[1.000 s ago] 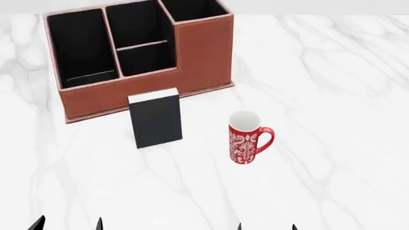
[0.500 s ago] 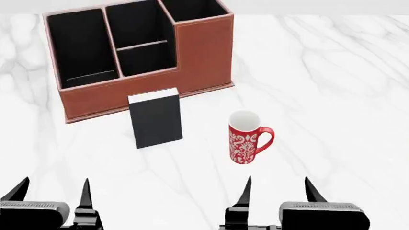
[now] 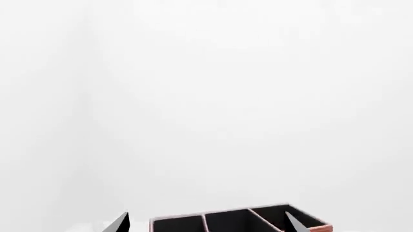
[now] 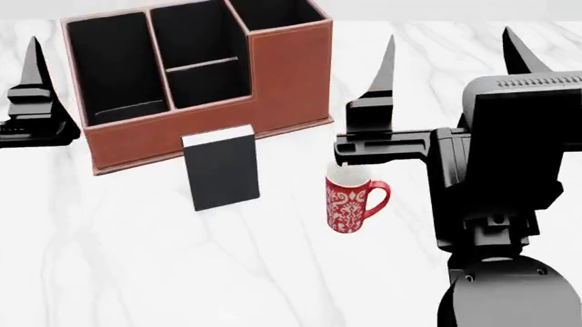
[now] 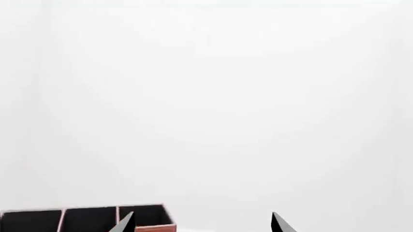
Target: Pick up the book and place it in the front compartment of the caddy.
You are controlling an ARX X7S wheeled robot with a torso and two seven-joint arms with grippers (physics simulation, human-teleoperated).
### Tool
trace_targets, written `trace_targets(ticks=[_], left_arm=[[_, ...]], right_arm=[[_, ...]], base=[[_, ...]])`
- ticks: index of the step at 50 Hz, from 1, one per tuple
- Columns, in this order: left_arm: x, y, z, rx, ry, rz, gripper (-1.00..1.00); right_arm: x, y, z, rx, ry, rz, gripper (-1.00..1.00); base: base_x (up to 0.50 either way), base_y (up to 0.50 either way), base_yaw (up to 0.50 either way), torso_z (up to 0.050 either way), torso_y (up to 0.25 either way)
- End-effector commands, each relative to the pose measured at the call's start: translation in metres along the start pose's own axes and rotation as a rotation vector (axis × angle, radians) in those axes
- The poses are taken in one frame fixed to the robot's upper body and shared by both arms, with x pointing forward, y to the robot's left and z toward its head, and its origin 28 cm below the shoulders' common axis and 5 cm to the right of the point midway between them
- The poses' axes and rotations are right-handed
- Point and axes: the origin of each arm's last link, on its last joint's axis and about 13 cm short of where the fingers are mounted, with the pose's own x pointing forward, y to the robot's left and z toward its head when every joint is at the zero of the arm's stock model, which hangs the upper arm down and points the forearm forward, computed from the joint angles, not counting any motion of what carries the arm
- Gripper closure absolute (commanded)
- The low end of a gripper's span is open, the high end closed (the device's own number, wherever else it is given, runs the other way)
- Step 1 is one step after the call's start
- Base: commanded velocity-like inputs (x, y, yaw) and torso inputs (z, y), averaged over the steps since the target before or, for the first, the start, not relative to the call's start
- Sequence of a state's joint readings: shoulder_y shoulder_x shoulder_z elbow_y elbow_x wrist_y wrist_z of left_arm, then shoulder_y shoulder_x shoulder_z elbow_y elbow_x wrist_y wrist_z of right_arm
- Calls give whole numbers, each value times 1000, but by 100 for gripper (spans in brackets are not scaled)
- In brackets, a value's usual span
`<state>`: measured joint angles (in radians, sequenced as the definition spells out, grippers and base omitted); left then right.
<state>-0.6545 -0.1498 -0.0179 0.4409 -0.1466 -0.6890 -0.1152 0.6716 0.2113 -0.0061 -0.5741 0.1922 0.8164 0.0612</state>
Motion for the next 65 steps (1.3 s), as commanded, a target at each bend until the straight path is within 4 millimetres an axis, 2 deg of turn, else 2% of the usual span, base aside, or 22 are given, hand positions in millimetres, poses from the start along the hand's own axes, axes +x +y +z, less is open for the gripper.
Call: trace_targets(ticks=[1, 17, 48, 65], left_arm=[[11, 3, 35, -10, -92, 15, -100], [12, 5, 34, -6, -99, 18, -100], [14, 5, 34, -8, -96, 15, -100], [13, 5, 33, -11, -92, 15, -100]], right_arm=[[8, -10, 36, -19, -101, -16, -100], [6, -9, 34, 1, -117, 3, -100], [6, -8, 32, 4, -113, 32, -100], [5, -7, 31, -11, -98, 42, -100]], base=[[0, 0, 0, 0, 0], [0, 31, 0, 0, 0], [0, 497, 0, 0, 0], [0, 13, 0, 0, 0]])
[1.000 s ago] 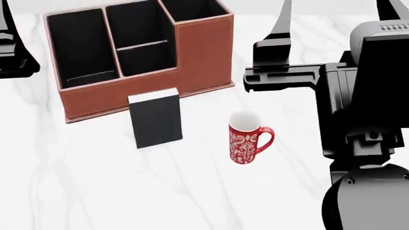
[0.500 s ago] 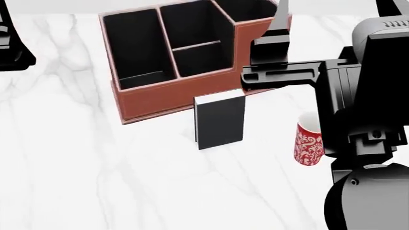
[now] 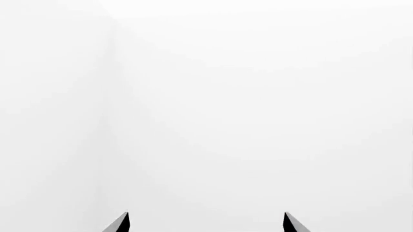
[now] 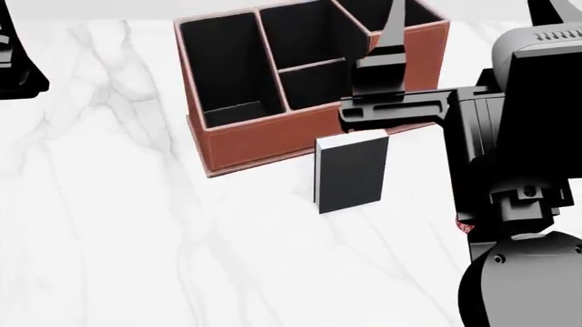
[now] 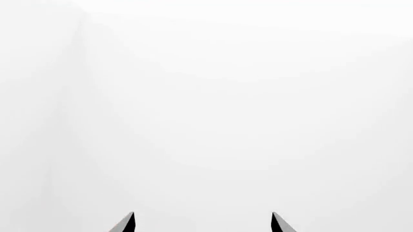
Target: Pick up the book and place it in the front compartment of the caddy.
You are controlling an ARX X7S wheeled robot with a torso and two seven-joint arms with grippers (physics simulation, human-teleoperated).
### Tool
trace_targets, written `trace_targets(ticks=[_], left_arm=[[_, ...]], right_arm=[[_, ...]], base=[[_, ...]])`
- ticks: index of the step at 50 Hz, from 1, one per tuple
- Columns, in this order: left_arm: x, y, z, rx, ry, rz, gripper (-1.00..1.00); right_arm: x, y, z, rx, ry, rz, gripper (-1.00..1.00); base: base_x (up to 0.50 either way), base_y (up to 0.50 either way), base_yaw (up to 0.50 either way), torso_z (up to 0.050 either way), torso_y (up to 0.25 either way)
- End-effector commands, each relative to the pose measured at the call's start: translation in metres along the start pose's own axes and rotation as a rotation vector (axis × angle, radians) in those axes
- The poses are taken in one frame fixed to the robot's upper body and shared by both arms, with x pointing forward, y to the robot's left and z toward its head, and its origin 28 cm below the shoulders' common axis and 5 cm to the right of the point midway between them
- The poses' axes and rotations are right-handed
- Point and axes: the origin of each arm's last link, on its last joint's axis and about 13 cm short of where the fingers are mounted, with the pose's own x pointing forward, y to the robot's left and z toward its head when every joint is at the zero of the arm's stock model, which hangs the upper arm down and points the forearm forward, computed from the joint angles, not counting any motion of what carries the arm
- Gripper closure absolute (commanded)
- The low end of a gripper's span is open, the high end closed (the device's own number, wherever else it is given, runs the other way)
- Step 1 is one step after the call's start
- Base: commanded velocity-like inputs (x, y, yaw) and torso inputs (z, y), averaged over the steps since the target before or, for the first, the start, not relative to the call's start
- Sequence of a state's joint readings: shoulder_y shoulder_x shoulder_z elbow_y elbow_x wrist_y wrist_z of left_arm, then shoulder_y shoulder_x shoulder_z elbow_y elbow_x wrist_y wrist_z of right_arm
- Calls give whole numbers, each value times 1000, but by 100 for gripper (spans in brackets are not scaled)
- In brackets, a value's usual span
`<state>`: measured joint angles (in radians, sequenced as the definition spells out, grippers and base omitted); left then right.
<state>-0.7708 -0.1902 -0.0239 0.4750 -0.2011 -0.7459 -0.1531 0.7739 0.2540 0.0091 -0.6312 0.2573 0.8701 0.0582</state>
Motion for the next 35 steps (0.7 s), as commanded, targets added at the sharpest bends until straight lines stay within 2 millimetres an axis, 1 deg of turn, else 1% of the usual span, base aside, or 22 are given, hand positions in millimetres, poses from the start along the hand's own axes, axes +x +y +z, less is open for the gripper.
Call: trace_targets(ticks=[1, 5, 35], left_arm=[[0, 0, 1, -5, 0, -2, -100], [0, 0, 1, -8, -1, -1, -100], [1, 1, 2, -11, -2, 2, -100]], right_arm=[[-1, 1, 0, -1, 3, 15, -100], [-4, 2, -1, 13, -14, 33, -100], [-4, 1, -1, 24, -18, 49, -100]], base=[[0, 0, 0, 0, 0], [257, 0, 0, 0, 0], [500, 0, 0, 0, 1]])
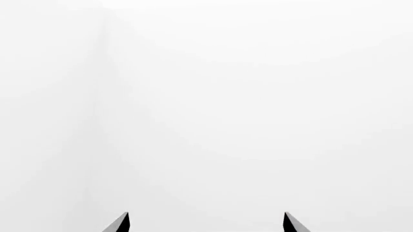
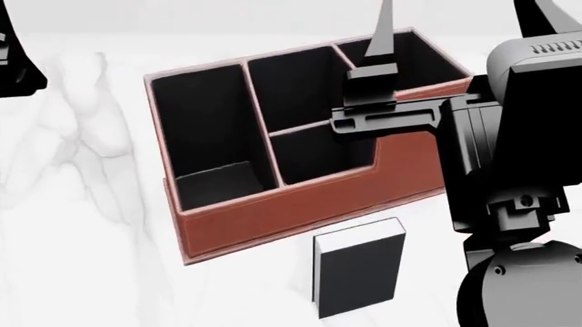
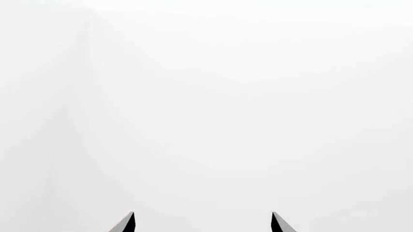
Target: Pick up the book and place it in the front compartment of the caddy.
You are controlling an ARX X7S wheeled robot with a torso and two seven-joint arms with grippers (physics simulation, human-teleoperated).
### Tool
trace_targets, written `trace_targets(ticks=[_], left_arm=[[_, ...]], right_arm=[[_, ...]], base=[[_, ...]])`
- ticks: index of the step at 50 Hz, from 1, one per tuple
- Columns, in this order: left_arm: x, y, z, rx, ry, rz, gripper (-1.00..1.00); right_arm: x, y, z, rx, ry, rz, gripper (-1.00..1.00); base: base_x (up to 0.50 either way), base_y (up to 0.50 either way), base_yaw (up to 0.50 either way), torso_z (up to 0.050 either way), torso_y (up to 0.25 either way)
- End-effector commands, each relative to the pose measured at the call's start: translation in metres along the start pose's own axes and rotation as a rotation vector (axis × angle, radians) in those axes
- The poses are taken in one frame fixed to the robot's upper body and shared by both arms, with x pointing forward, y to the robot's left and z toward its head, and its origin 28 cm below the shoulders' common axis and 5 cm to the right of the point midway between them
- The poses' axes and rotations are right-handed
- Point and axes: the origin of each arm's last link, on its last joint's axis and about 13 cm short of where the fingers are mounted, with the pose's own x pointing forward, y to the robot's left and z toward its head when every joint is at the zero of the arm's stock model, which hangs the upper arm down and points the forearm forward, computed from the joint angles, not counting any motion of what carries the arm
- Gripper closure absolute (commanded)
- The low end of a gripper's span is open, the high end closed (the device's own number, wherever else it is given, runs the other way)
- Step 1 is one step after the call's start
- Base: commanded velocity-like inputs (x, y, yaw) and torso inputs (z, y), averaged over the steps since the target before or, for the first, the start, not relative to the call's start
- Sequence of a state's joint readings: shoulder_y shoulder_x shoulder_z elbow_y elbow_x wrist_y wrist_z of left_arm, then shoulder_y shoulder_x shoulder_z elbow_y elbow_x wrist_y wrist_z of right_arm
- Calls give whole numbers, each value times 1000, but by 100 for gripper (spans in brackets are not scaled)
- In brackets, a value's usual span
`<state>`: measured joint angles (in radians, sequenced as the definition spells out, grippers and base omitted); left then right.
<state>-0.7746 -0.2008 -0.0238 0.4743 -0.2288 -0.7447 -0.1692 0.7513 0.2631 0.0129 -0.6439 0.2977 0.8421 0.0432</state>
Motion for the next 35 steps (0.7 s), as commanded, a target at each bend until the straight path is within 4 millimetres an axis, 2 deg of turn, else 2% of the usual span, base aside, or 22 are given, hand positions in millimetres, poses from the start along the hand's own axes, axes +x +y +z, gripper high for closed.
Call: trace_targets(ticks=[1, 35], left_arm=[[0, 0, 0, -3, 1, 2, -100], [1, 1, -1, -3, 4, 1, -100]], right_arm=[[0, 0, 0, 5, -1, 8, -100], [0, 1, -3, 9, 8, 3, -100]], base=[[500, 0, 0, 0, 0], [500, 0, 0, 0, 1]])
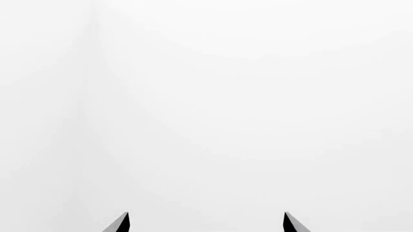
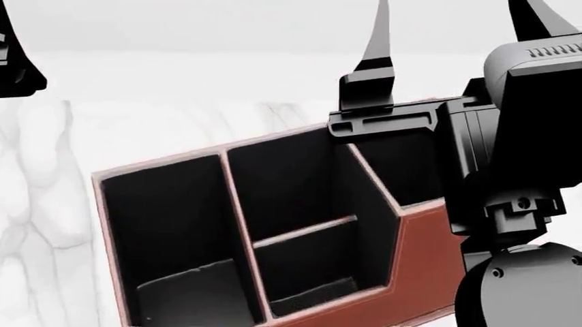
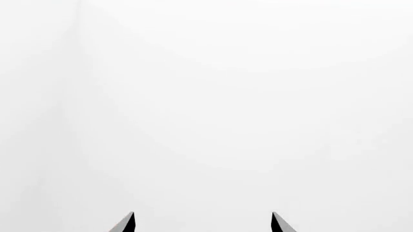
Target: Pick up the book and place it in the front compartment of the caddy.
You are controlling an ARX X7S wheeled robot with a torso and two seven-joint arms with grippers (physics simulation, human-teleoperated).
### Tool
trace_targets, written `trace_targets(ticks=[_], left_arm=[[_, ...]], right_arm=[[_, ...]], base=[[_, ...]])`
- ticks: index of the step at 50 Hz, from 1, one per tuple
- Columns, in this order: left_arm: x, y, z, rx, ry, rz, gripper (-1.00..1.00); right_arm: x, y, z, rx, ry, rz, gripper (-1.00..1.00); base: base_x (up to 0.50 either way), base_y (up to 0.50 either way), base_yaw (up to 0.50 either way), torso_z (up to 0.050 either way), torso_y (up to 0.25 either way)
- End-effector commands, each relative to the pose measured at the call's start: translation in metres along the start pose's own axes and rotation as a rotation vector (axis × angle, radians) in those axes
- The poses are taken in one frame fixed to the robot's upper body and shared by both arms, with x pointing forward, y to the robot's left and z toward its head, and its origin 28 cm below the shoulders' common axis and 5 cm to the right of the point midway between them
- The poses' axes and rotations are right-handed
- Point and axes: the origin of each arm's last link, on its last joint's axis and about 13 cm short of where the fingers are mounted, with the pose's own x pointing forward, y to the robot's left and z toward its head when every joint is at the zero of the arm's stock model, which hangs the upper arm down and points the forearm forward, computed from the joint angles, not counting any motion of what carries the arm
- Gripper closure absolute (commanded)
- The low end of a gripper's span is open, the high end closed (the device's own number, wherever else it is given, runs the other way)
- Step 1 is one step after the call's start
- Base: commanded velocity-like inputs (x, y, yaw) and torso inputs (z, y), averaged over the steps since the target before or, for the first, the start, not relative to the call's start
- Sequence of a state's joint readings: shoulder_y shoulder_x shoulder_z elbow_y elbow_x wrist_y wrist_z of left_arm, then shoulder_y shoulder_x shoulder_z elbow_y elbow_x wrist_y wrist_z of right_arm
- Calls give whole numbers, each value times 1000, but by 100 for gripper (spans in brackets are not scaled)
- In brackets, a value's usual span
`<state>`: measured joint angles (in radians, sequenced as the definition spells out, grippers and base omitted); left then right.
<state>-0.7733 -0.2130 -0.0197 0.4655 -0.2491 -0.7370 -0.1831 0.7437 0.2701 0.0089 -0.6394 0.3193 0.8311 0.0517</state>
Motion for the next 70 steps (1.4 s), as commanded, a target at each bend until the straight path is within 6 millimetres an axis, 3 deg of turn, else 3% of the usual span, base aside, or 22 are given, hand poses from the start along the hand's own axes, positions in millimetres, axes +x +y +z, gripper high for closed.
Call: trace_targets(ticks=[1, 12, 70], left_arm=[[1, 0, 0, -1, 0, 0, -100], [0, 0, 0, -1, 0, 0, -100], [0, 0, 0, -3, 2, 0, -100]], right_arm=[[1, 0, -2, 0, 4, -7, -100], [1, 0, -2, -4, 9, -17, -100], [-2, 1, -4, -17, 33, 2, -100]], base=[[500, 0, 0, 0, 0], [466, 0, 0, 0, 2], [0, 0, 0, 0, 0]])
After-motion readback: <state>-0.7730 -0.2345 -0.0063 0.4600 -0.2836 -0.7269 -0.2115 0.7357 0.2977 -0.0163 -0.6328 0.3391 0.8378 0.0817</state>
